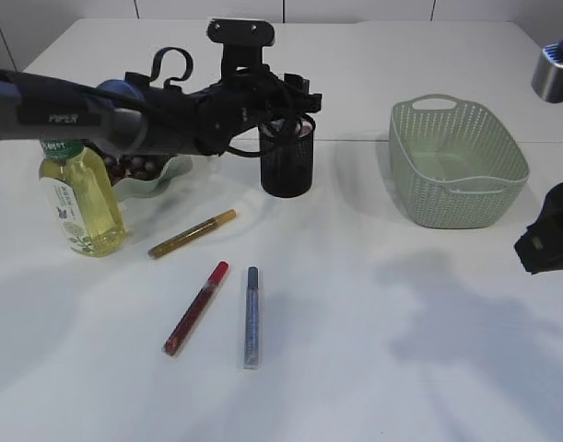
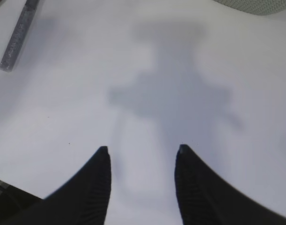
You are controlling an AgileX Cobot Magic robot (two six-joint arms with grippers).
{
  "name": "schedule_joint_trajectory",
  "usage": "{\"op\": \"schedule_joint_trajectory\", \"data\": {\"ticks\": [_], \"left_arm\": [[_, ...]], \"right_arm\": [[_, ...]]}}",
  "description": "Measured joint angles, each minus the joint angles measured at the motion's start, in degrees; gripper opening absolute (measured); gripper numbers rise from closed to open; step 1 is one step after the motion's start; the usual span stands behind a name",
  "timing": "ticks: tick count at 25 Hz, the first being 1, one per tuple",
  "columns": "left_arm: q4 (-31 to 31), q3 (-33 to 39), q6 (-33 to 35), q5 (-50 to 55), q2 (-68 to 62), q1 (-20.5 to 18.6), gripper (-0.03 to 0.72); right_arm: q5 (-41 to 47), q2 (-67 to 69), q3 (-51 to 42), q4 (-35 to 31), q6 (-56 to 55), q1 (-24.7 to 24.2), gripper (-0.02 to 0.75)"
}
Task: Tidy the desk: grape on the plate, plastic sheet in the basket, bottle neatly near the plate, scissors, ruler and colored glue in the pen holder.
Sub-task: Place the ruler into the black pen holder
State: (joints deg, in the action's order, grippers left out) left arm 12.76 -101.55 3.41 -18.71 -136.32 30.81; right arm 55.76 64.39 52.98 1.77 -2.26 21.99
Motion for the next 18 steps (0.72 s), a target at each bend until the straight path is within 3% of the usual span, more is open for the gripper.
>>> {"op": "schedule_joint_trajectory", "data": {"ticks": [9, 18], "left_arm": [[-0.85, 0.00, 0.00, 14.38, 8.69, -0.09, 0.384], [-5.97, 0.00, 0.00, 46.68, 20.45, -0.12, 0.384]], "right_arm": [[0.00, 0.00, 0.00, 0.00, 0.00, 0.00, 0.364], [1.15, 0.00, 0.00, 0.00, 0.00, 0.00, 0.363]]}}
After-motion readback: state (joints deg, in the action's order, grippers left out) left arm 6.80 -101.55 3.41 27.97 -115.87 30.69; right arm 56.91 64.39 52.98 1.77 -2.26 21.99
